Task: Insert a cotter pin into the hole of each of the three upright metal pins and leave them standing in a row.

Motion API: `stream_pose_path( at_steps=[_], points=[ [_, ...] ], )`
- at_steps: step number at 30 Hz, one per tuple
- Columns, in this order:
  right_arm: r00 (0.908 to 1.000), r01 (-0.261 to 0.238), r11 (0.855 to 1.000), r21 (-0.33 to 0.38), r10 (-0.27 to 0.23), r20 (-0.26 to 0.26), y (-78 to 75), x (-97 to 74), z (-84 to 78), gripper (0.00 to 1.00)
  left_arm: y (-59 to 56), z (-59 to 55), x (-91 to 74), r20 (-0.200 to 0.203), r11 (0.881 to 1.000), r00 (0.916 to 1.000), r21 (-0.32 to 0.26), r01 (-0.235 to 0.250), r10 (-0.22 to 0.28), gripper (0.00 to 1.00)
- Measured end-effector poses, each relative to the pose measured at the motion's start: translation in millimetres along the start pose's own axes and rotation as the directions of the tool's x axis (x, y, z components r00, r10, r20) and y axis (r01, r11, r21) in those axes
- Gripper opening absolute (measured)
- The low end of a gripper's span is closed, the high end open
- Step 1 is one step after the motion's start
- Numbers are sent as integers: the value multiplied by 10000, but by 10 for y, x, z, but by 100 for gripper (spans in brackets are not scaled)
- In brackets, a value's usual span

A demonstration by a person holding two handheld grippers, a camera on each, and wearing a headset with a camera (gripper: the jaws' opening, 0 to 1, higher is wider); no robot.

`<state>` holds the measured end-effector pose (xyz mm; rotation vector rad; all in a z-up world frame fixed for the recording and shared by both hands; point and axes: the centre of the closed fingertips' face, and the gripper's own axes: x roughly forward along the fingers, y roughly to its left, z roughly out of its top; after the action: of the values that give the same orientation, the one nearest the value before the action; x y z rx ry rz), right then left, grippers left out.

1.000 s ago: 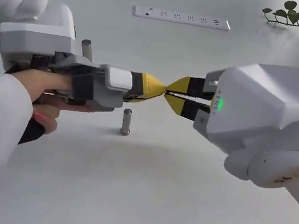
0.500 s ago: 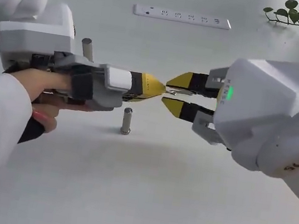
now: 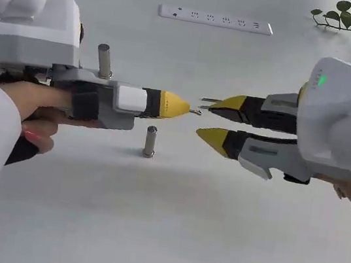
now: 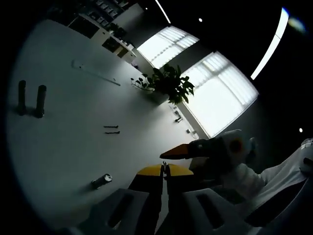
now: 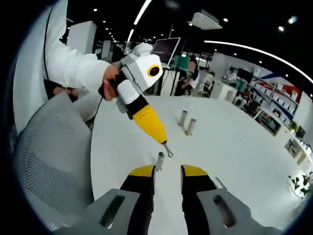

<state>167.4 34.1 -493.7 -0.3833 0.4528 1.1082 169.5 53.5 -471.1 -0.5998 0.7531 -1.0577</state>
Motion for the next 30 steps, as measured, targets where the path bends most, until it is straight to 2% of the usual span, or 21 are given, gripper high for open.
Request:
stream_pose_path(
  at_steps=[1,3,6,7,8,9,11,12,14,15,16,17,21,22,25,27,30],
  points=[
    [9990,-389,9979,508,378,230,32,0,15,17,-11,-18,-8,-111,9996,9999,287,46,-43,0],
    [9918,-1166,9831,1415,1078,682,75,-20,44,16,-39,-38,-8,-248,9983,9996,569,157,-143,0],
    [9774,-1981,9565,2140,1765,1161,85,-50,87,16,-42,-53,-26,-520,9923,9981,1175,393,-333,0],
    [9675,-2437,9385,2447,2179,1279,116,-70,101,16,-53,-53,-30,-553,9902,9976,1310,488,-418,0],
    [9631,-2582,9329,2509,2283,1424,107,-76,126,16,-67,-61,-38,-618,9894,9970,1343,552,-472,0],
    [9500,-2990,9212,2490,2627,1689,125,-95,173,15,-80,-66,-43,-671,9881,9963,1404,630,-540,0],
    [9392,-3327,8989,2850,2885,1864,121,-108,195,13,-102,-67,-56,-705,9823,9955,1720,747,-634,0],
    [9250,-3698,8769,3070,3165,2102,139,-123,229,12,-107,-68,-59,-713,9810,9953,1776,779,-661,0],
    [9109,-4040,8545,3267,3428,2297,142,-132,261,10,-131,-84,-78,-860,9765,9933,1944,932,-777,0],
    [9083,-4094,8537,3220,3480,2322,158,-128,272,9,-134,-86,-83,-890,9755,9930,1988,941,-776,0],
    [9013,-4264,8428,3285,3649,2337,180,-124,284,7,-136,-88,-90,-937,9733,9922,2069,996,-816,0],
    [8980,-4344,8364,3342,3735,2325,164,-120,281,6,-156,-83,-100,-957,9682,9910,2230,1131,-937,0],
    [8893,-4549,8288,3258,4029,2166,214,-90,255,5,-172,-83,-122,-1058,9621,9883,2386,1322,-1096,0],
    [8818,-4704,8167,3342,4202,2143,241,-91,241,6,-178,-87,-127,-1088,9608,9873,2400,1387,-1154,0],
    [8764,-4813,8115,3314,4371,2022,299,-81,220,6,-187,-90,-142,-1128,9526,9848,2601,1579,-1325,0],
    [8660,-5000,7970,3388,4590,1985,339,-87,202,6,-206,-80,-152,-1087,9466,9831,2727,1721,-1475,0],
    [8537,-5208,7946,3121,4827,1957,394,-90,205,5,-219,-111,-159,-1272,9413,9799,2829,1842,-1535,0]
  ],
)
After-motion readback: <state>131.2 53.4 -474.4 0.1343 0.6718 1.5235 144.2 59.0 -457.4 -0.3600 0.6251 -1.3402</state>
